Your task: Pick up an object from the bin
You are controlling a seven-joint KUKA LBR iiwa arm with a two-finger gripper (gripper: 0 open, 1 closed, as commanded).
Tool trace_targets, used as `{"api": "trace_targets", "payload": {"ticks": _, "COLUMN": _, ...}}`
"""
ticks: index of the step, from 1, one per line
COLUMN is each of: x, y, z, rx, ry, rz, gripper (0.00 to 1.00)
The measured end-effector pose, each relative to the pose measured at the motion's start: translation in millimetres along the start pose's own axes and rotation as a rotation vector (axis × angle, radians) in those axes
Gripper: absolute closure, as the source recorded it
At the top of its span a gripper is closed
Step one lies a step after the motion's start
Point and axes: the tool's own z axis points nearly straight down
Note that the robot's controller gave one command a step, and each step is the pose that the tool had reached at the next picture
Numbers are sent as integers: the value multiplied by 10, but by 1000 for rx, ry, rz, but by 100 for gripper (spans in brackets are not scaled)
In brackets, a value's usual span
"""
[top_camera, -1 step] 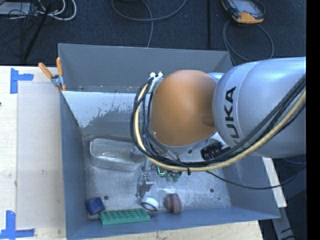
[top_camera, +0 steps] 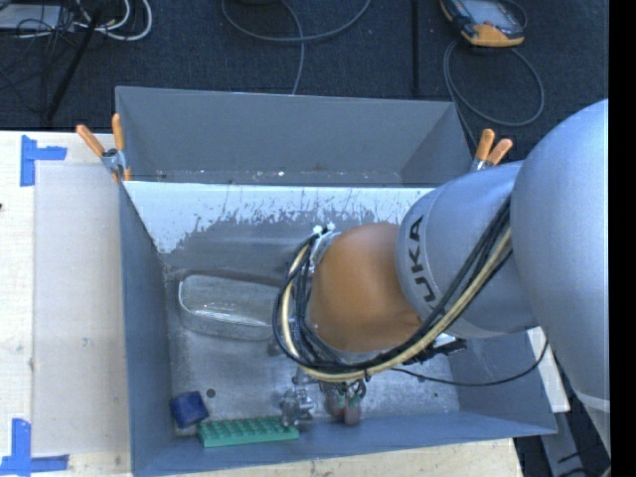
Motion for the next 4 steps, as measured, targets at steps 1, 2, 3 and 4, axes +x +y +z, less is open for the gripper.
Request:
{"api": "trace_targets", "payload": {"ticks": 1, "x": 36, "y": 2, "z": -5, "rx": 2, "ry": 15, "rz": -2, "gripper": 100}}
{"api": "trace_targets", "payload": {"ticks": 2, "x": -1, "y": 2, "z": -22, "rx": 0, "ry": 1, "rz": 1, "gripper": 0}}
{"api": "trace_targets", "payload": {"ticks": 3, "x": -46, "y": -604, "z": 277, "rx": -2, "ry": 1, "rz": -104, "gripper": 0}}
{"api": "trace_targets", "payload": {"ticks": 4, "x": -110, "y": -273, "z": 264, "rx": 0, "ry": 12, "rz": -201, "gripper": 0}}
